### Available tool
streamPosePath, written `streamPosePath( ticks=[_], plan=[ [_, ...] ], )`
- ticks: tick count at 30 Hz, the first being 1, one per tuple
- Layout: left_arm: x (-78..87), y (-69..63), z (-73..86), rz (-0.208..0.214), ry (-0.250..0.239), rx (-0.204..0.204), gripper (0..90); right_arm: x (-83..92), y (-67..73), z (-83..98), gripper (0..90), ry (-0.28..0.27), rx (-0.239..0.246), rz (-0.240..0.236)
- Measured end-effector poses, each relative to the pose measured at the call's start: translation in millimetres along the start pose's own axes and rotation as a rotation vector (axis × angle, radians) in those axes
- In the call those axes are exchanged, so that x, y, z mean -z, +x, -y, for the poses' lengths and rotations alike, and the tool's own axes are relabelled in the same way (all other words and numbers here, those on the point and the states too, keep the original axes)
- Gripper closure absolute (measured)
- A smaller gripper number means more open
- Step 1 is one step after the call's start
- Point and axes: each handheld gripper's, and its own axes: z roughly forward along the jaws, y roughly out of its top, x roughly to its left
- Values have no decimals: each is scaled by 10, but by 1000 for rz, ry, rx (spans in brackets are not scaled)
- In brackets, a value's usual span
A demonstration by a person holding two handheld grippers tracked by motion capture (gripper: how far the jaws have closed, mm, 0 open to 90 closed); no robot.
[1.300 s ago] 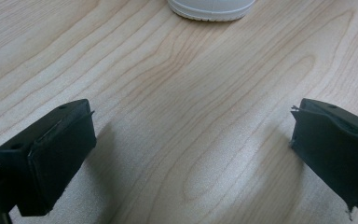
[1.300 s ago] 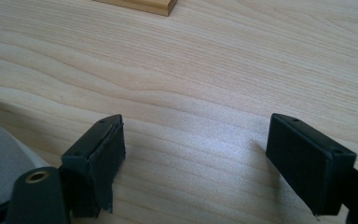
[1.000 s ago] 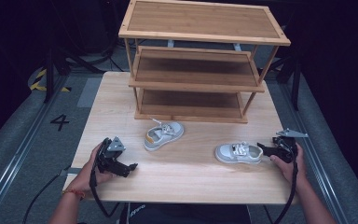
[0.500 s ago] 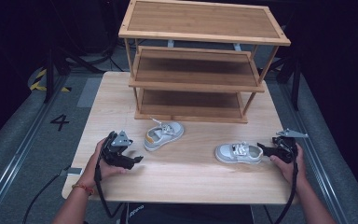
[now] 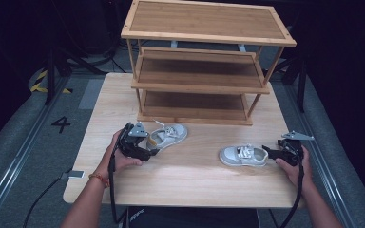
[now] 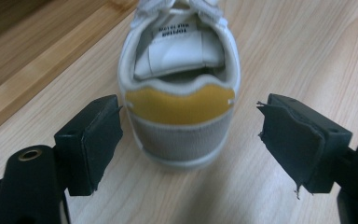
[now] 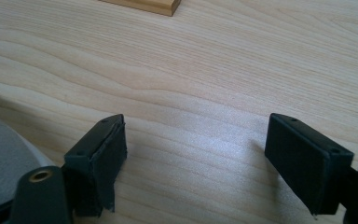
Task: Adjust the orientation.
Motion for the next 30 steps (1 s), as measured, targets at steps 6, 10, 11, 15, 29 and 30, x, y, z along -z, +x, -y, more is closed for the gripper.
streamPosePath(
  ticks=[6, 10, 11, 15, 29, 30],
  plan=[
    [-55, -1, -38, 6, 1, 13, 176, 1, -1, 0, 212, 1, 2, -2],
    [-35, -1, -35, 17, -1, 14, 184, 2, -2, 1, 211, 1, 3, -2],
    [-31, -10, -33, 24, -3, 15, 188, 1, -1, 1, 212, 1, 3, -2],
    [12, -87, -49, 71, 7, -21, 269, 2, -1, 1, 211, 1, 3, -3],
    [-72, -536, -226, 143, 56, -181, 331, 14, 2, 10, 218, -1, 8, -8],
    [-65, -542, -234, 137, 58, -180, 334, 14, 2, 10, 218, -1, 8, -8]
  ],
)
